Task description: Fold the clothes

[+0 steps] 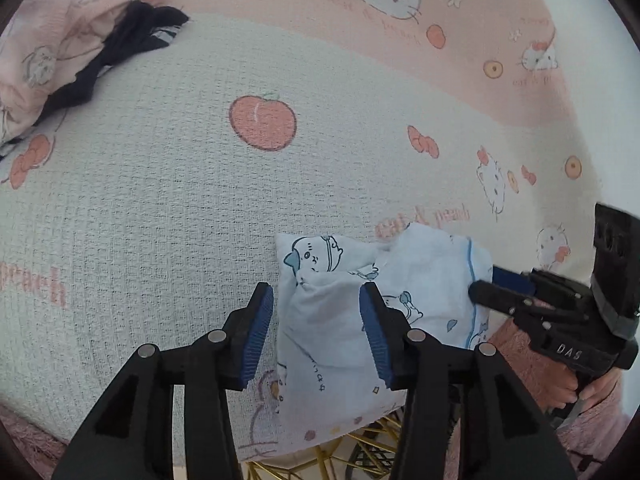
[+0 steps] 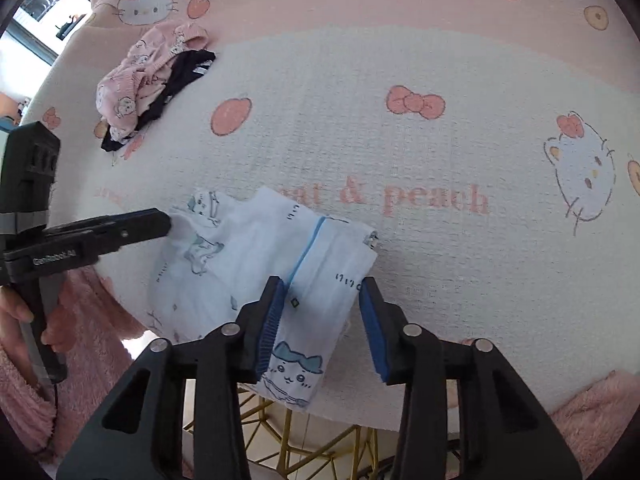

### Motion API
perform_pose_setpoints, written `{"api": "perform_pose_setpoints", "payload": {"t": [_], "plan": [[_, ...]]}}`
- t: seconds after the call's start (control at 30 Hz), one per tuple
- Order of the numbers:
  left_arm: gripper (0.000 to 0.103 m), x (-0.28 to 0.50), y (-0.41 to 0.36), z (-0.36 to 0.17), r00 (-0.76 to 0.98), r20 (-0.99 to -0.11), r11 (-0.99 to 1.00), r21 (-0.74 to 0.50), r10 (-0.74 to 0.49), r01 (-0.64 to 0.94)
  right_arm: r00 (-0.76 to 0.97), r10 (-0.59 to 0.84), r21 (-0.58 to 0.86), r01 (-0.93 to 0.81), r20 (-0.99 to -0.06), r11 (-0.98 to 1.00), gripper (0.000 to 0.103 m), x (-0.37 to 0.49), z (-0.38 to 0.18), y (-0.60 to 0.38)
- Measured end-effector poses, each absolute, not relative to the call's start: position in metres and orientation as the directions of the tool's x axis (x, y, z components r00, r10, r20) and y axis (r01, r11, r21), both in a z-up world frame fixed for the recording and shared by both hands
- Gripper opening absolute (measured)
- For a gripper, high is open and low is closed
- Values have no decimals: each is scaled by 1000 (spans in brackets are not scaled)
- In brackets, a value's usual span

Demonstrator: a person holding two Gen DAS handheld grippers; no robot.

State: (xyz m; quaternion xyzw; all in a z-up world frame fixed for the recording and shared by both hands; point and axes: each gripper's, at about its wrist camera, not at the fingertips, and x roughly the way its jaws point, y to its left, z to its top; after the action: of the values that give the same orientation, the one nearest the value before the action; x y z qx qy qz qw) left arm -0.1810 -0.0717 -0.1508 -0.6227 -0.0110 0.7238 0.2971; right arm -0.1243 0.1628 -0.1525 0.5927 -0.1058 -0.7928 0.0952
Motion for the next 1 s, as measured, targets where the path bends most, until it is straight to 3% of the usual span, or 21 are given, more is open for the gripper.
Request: {"api": "perform_pose_setpoints", "payload": {"t": [0.03, 0.23, 0.27, 0.33, 0.4, 0.5, 0.63, 0.7, 0.8, 0.93, 1.0], "plan": [[9, -179, -68, -151, -57, -904, -827, -360, 424, -432, -294, -271, 273, 34, -917, -961, 29, -126, -150, 161], [9, -182, -81, -163, -94, -909, -866, -350, 406, -357, -367, -185, 159, 100, -912, -982, 24, -136, -161, 153], [16, -183, -83, -169, -83, -915, -872, -345, 395, -347, -350, -181, 158, 93, -919, -983, 24, -138, -172, 154], [20, -184, -87, -167, -86, -910, -875, -360, 405, -323, -349, -216, 218, 34, -912, -975, 37, -139, -180, 165], [22, -180, -91, -151, -150, -905, -885, -335, 398, -324, -365, -256, 293, -49, -895, -955, 41, -134, -172, 184], [23, -169, -85, -120, -273, -876, -872, -268, 398, -411, -492, -221, 324, -133, -842, -937, 41, -114, -136, 211], [23, -151, -58, -116, -154, -867, -768, -321, 474, -554, -495, -286, 335, -11, -821, -942, 41, -103, -113, 188], [23, -145, -59, -124, -136, -901, -787, -276, 411, -551, -447, -295, 293, 76, -844, -953, 40, -105, -122, 158], [23, -138, -67, -135, -129, -948, -831, -183, 290, -525, -373, -195, 168, 105, -907, -980, 34, -107, -161, 138], [26, -131, -81, -147, -126, -984, -874, -50, 126, -484, -405, -167, 137, 102, -899, -985, 38, -106, -163, 147], [26, -136, -97, -140, -115, -974, -892, -129, 197, -433, -425, -152, 129, 84, -892, -988, 40, -103, -156, 152]]}}
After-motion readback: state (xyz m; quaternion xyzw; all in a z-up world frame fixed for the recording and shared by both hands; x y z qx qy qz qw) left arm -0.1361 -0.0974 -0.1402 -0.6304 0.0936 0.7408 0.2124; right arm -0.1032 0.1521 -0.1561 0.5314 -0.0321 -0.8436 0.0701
